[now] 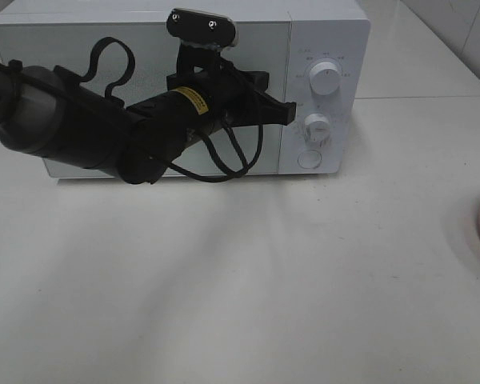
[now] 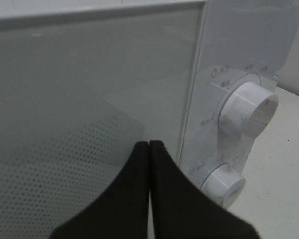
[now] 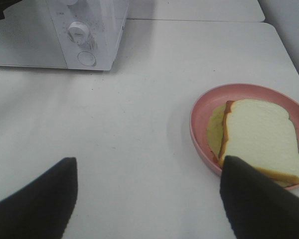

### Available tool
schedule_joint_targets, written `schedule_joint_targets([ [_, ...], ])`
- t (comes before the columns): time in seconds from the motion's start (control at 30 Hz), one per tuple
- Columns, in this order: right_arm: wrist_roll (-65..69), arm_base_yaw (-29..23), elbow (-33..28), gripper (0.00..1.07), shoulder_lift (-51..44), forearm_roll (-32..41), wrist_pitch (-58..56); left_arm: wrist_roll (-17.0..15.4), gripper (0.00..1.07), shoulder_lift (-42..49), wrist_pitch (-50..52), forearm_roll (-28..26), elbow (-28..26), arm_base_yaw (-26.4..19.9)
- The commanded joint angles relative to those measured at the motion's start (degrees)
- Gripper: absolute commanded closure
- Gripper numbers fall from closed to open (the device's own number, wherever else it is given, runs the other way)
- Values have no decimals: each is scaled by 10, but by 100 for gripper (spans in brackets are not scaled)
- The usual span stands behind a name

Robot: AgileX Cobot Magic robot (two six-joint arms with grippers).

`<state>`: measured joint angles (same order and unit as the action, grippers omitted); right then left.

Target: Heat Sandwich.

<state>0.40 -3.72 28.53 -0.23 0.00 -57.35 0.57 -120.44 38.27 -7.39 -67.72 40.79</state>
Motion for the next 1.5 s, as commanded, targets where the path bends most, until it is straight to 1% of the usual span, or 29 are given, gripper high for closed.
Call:
schedule_joint_targets([
  [0.03,1,5,-1,31,-16,0,3,0,107,4,15,-53,-11,-11],
  [0.2,1,5,-1,31,-16,0,3,0,107,6,12,-53,-11,-10],
  [0.23,1,5,-1,31,-16,0,3,0,107,13,-13,-53,-11,-6],
  [0.3,1,5,-1,31,-16,0,3,0,107,17,-25,-54,-11,-6],
  [0.43,1,5,-1,31,-16,0,3,3,107,40,-41,-53,10,4],
  [0.5,1,5,-1,31,-16,0,3,12,107,54,-37,-53,32,7],
  [0.53,1,5,-1,31,-16,0,3,11,107,67,-37,-55,54,13],
  [0.63,1,5,-1,31,-16,0,3,8,107,84,-41,-55,78,15],
  [0.67,1,5,-1,31,-16,0,3,6,107,104,-44,-58,104,17],
  [0.7,1,5,-1,31,-16,0,3,6,107,115,-45,-58,118,19],
  [0.73,1,5,-1,31,-16,0,3,6,107,115,-45,-58,118,19],
  [0.77,1,5,-1,31,-16,0,3,6,107,123,-45,-60,129,20],
  [0.8,1,5,-1,31,-16,0,3,6,107,147,-46,-60,158,20],
  [0.87,1,5,-1,31,-16,0,3,6,105,167,-48,-61,184,20],
  [0.9,1,5,-1,31,-16,0,3,6,105,167,-48,-61,184,20],
  [0.93,1,5,-1,31,-16,0,3,6,102,179,-51,-62,198,20],
  [0.97,1,5,-1,31,-16,0,3,6,85,201,-79,-62,219,20],
  [1.0,1,5,-1,31,-16,0,3,6,74,209,-101,-62,226,20],
  [1.03,1,5,-1,31,-16,0,3,6,74,209,-101,-62,226,20],
  [1.07,1,5,-1,31,-16,0,3,6,57,217,-129,-62,233,20],
  [1.1,1,5,-1,31,-16,0,3,6,22,229,-193,-68,237,20],
  [1.13,1,5,-1,31,-16,0,3,7,7,234,-233,-68,237,20],
  [1.17,1,5,-1,31,-16,0,3,6,5,241,-264,-69,237,20],
  [1.2,1,5,-1,31,-16,0,3,6,5,241,-264,-69,237,20],
  [1.27,1,5,-1,31,-16,0,3,10,7,258,-351,-68,237,20],
  [1.33,1,5,-1,31,-16,0,3,11,8,268,-394,-68,237,20],
  [1.37,1,5,-1,31,-16,0,3,11,8,268,-394,-68,237,20],
  [1.47,1,5,-1,31,-16,0,3,11,8,293,-481,-62,237,20],
  [1.5,1,5,-1,31,-16,0,3,11,8,293,-481,-62,237,20],
])
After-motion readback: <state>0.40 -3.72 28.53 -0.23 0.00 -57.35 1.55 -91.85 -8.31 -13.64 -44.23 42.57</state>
